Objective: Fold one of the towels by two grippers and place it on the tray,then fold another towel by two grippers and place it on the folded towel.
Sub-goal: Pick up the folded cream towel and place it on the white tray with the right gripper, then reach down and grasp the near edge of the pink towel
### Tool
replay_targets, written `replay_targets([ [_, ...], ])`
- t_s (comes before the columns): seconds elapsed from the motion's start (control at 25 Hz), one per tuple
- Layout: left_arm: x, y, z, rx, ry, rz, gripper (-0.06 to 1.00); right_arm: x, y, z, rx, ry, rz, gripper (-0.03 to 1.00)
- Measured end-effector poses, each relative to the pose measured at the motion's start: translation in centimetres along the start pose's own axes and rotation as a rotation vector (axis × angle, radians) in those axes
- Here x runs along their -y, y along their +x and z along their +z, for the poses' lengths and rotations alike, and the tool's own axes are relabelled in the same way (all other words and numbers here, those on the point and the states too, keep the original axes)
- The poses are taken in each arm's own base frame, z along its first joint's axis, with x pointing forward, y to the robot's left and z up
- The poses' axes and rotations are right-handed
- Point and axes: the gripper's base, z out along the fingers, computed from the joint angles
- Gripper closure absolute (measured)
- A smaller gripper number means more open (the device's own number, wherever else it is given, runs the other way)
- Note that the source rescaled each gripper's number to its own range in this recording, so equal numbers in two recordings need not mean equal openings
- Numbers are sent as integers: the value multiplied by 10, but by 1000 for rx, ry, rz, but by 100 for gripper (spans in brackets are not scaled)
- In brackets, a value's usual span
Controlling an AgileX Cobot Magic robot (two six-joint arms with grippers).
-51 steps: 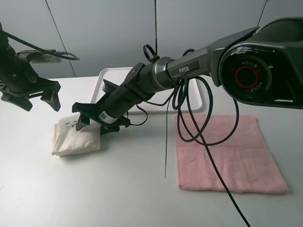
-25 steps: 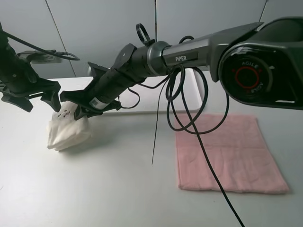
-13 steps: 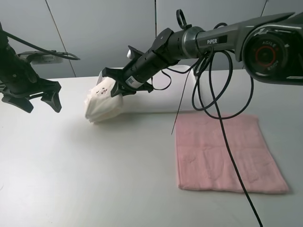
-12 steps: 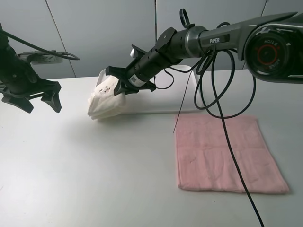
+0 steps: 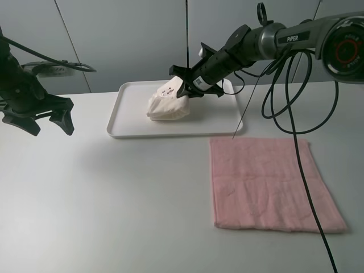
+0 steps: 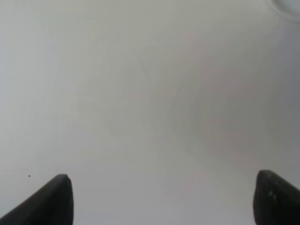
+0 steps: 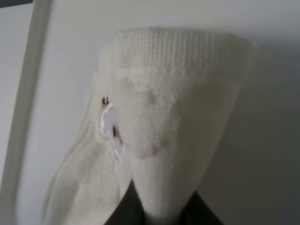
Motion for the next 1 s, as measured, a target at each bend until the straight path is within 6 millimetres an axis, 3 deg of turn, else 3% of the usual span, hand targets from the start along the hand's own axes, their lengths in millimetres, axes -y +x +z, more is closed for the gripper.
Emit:
replay_targets([
  [0.24,0,0,0,0,1,-1,-5,1,-1,0,8,15,-13,85],
  [0.32,0,0,0,0,1,-1,-5,1,-1,0,9,16,-24,62],
  [0.44,0,1,0,-7,2,1,-5,2,-2,0,20,18,-30,10],
  [0.48,0,1,0,-9,2,3,-5,2,-2,0,23,22,-34,3],
  [0.68,0,2,0,-19,2,20,-5,-7,-8,-17,36,53,-120,-3],
  [0.84,0,2,0,-19,2,31,-5,-25,-21,-59,68,150,-296,-3],
  [1.0,0,2,0,-19,3,64,-5,-30,-27,-108,0,330,-504,-3],
])
